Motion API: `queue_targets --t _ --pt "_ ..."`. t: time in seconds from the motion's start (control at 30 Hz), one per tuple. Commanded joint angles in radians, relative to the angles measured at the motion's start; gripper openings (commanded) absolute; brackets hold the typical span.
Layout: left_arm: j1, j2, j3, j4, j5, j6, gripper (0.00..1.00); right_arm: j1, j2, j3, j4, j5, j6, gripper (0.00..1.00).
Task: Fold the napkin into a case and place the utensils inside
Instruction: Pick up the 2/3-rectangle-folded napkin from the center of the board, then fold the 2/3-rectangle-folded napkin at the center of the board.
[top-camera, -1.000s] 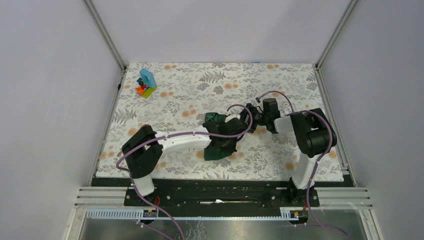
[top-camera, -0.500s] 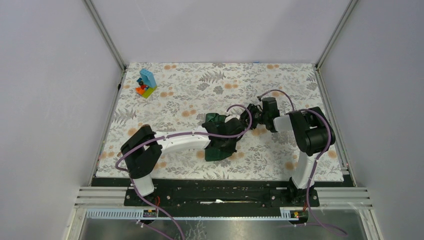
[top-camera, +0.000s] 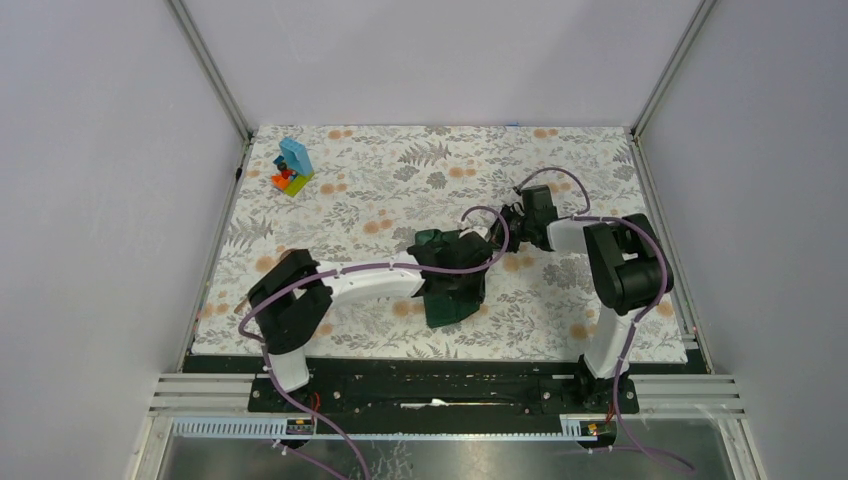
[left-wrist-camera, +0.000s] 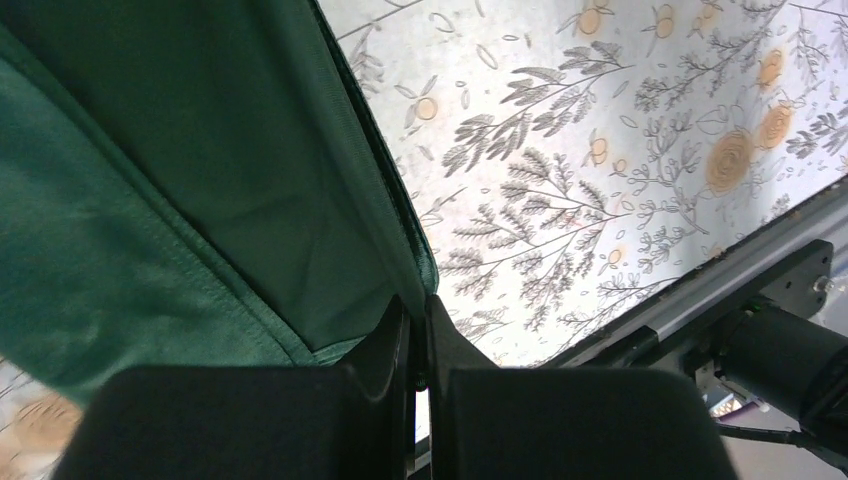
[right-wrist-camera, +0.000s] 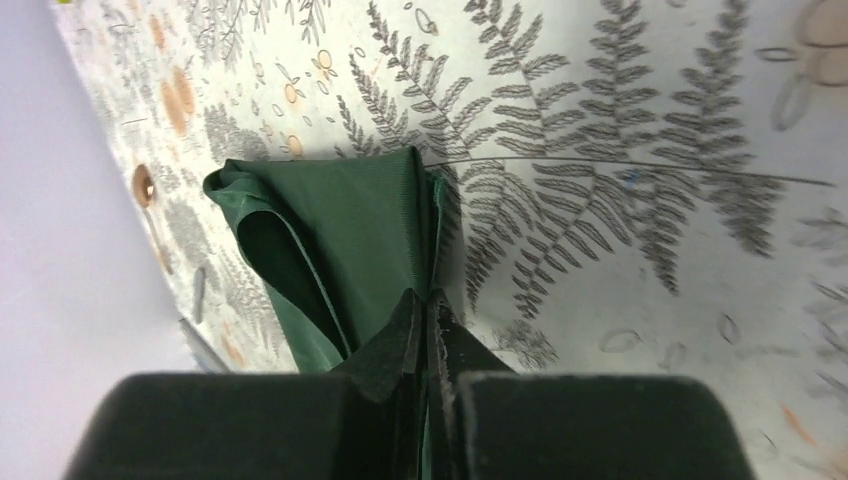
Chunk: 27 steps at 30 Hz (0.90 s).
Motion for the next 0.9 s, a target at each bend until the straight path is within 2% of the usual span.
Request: queue_targets --t 0.0,0.1,0.3,0.87 --pt "-0.004 0.052 0.034 0.144 0.111 -0.014 0.00 -0.018 -0.126 0.046 -0.214 0.165 -0.154 0.00" --pt "-0.004 0.070 0.034 0.202 0.134 -0.014 0.00 -0.021 -0.173 0.084 -0.343 0.222 -0.230 0.00" --pt "-0.004 0.061 -0.026 0.353 0.207 -0.023 0.00 -0.008 -0.196 0.143 -0.452 0.248 -0.254 0.00" --pt "0.041 -0.165 -0.439 0.732 0.226 -0.077 0.00 0.236 -0.101 0.347 -0.592 0.447 0.050 0.00"
